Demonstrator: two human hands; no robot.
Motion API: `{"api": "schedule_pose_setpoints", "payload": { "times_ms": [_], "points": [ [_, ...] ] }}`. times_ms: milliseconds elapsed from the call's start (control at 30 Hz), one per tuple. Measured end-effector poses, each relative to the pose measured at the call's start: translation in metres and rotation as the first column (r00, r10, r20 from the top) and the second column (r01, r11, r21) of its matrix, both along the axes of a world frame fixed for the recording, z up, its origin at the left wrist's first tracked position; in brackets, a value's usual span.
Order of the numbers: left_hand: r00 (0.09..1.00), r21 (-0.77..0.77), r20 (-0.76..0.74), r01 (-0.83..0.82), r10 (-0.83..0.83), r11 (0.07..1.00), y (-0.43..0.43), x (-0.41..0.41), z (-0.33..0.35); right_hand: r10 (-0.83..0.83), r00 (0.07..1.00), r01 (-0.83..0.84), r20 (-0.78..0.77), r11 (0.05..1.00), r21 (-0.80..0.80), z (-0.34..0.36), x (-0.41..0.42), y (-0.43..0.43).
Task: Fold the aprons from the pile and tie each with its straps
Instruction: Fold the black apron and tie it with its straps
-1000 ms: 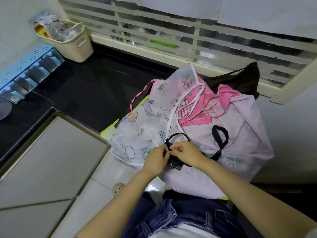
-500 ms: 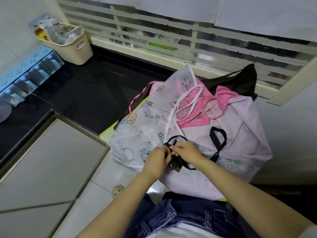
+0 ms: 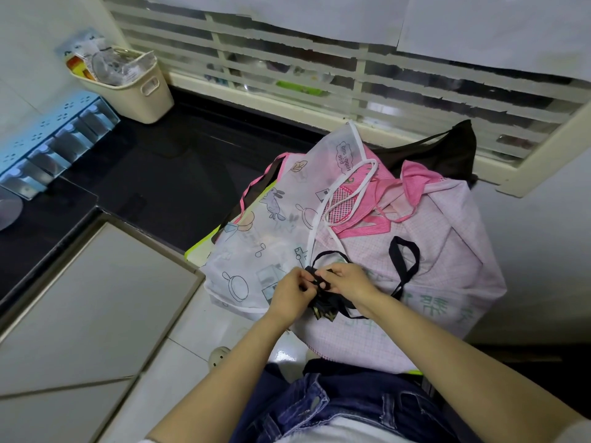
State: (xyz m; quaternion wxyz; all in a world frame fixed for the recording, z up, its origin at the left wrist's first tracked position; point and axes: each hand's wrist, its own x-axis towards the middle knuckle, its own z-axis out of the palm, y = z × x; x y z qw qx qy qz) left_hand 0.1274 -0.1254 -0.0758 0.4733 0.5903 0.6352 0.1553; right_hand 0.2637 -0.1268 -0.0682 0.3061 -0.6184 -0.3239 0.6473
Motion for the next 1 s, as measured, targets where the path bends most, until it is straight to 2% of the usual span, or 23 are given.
{"api": "schedule_pose_setpoints", "payload": {
  "times_ms": [167,333,433,667,733,800,867,933,1000],
  "points": [
    [0.996,-0.02,0.086,0.033,-0.031,0.999,0.003,-0.002,0.004,0.02,0.995,-0.02,-0.102,1.0,-0.003,0.002,0.003,-0.002],
    [0.963,-0.103,0.236,-0.106,0.128,0.989,0.003,0.0,0.013,0.023,0.997,-0.022,-0.08,1.0,0.01,0.0,0.006,-0.004],
    [0.951,-0.125,0.26,-0.142,0.17,0.982,0.002,0.002,0.015,0.008,0.998,-0.008,-0.066,1.0,0.008,-0.003,0.007,-0.006],
    [0.926,-0.18,0.361,-0.046,0.11,0.983,-0.004,0.003,0.026,0.012,0.999,-0.012,-0.043,1.0,0.011,-0.006,0.008,-0.005],
    [0.924,-0.142,0.369,-0.048,0.098,0.989,-0.007,-0.003,0.026,0.032,0.999,-0.032,-0.003,0.999,0.02,-0.008,0.008,-0.004],
    [0.917,-0.068,0.396,-0.016,0.042,0.998,-0.013,-0.011,0.026,0.052,0.998,-0.053,0.028,0.998,0.026,-0.01,0.009,-0.004],
    [0.912,0.02,0.401,0.083,-0.084,0.996,-0.02,-0.024,0.027,0.056,0.998,-0.056,0.035,0.998,0.024,-0.011,0.01,-0.004],
    [0.893,0.068,0.346,0.283,-0.289,0.957,-0.028,-0.041,0.029,0.063,0.998,-0.064,0.031,0.998,0.025,-0.013,0.01,-0.003],
    [0.822,0.082,0.263,0.503,-0.505,0.86,-0.033,-0.056,0.026,0.076,0.997,-0.077,0.034,0.997,0.025,-0.014,0.012,-0.003]
  ]
}}
